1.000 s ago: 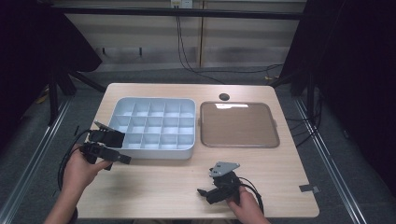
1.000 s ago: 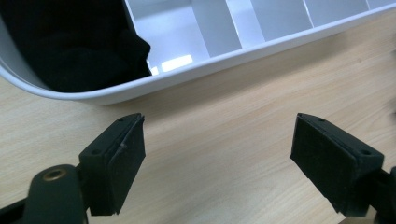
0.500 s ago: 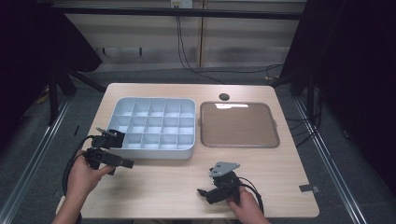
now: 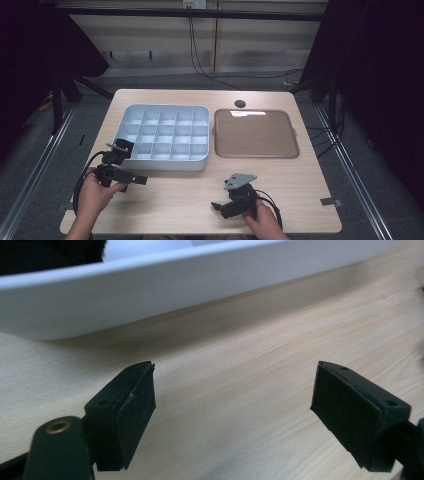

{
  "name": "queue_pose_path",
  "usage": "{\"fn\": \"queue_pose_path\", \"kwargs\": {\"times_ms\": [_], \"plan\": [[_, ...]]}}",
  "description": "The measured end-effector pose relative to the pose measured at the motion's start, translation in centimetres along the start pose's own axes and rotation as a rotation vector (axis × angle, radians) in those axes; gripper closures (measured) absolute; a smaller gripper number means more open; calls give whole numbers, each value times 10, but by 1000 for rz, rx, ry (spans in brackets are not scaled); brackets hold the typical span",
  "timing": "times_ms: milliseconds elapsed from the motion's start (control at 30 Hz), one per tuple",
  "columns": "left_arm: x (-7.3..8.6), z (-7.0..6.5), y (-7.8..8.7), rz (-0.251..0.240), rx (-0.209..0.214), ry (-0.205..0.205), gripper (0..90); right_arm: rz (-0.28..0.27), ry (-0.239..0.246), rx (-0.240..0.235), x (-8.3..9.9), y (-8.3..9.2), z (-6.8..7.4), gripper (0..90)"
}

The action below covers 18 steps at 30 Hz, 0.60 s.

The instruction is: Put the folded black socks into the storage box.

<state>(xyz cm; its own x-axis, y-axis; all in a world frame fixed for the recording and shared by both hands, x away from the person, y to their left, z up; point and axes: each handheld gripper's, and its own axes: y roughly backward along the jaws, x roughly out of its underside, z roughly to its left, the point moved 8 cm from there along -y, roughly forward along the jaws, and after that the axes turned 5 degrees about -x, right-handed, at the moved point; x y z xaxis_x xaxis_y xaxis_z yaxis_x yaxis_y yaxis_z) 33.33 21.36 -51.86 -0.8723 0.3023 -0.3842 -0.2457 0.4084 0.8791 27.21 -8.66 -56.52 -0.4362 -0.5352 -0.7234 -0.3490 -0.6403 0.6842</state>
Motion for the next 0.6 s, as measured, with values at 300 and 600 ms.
{"fn": "queue_pose_path", "kwargs": {"times_ms": [300, 600], "plan": [[6, 2, -10, -21, 9, -2, 170, 0, 0, 0, 0, 0, 0, 129], [12, 3, -19, -29, 2, -4, 165, 0, 0, 0, 0, 0, 0, 129]]}}
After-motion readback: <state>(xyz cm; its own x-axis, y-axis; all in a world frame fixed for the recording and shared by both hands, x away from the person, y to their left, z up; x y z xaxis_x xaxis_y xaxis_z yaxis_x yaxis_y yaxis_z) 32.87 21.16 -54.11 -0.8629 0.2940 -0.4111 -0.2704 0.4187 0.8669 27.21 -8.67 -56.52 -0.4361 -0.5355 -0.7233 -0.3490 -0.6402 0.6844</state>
